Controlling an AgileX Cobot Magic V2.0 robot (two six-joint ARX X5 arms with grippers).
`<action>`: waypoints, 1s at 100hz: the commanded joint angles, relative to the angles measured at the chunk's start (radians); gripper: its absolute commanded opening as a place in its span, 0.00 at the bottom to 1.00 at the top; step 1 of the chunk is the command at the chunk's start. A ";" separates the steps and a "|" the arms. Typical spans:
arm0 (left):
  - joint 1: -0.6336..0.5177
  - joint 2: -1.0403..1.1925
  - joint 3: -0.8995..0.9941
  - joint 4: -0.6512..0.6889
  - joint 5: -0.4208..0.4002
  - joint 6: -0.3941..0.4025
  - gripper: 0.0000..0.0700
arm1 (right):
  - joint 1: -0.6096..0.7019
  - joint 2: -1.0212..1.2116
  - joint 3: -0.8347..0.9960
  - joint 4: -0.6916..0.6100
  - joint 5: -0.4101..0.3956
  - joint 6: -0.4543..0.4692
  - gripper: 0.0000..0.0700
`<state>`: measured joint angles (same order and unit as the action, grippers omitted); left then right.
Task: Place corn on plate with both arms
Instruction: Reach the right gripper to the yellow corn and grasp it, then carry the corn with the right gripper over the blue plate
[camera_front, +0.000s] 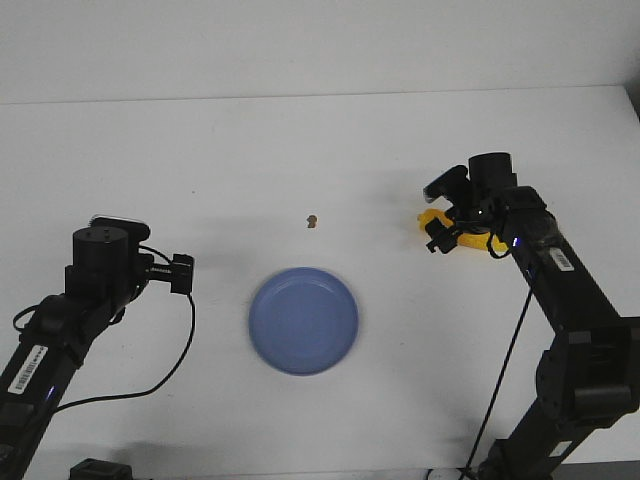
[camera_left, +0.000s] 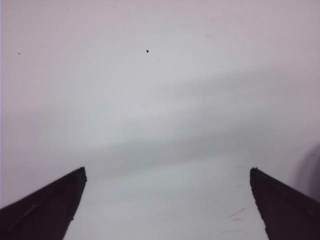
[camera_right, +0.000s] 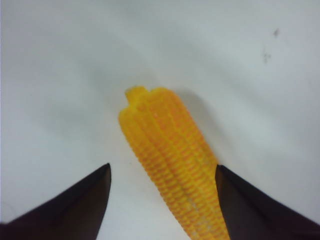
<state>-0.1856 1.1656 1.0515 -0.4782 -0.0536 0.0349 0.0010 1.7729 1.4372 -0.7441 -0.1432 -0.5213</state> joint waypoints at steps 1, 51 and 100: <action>-0.002 0.007 0.008 0.007 0.002 -0.010 1.00 | -0.016 0.037 0.019 0.007 -0.021 -0.011 0.62; -0.002 0.007 0.008 0.007 0.002 -0.013 1.00 | -0.091 0.127 0.019 0.037 -0.069 0.028 0.58; -0.002 0.007 0.008 0.008 0.002 -0.013 1.00 | -0.085 0.085 0.024 -0.003 -0.197 0.097 0.13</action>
<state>-0.1856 1.1656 1.0515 -0.4782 -0.0536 0.0315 -0.0956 1.8725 1.4380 -0.7444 -0.3130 -0.4492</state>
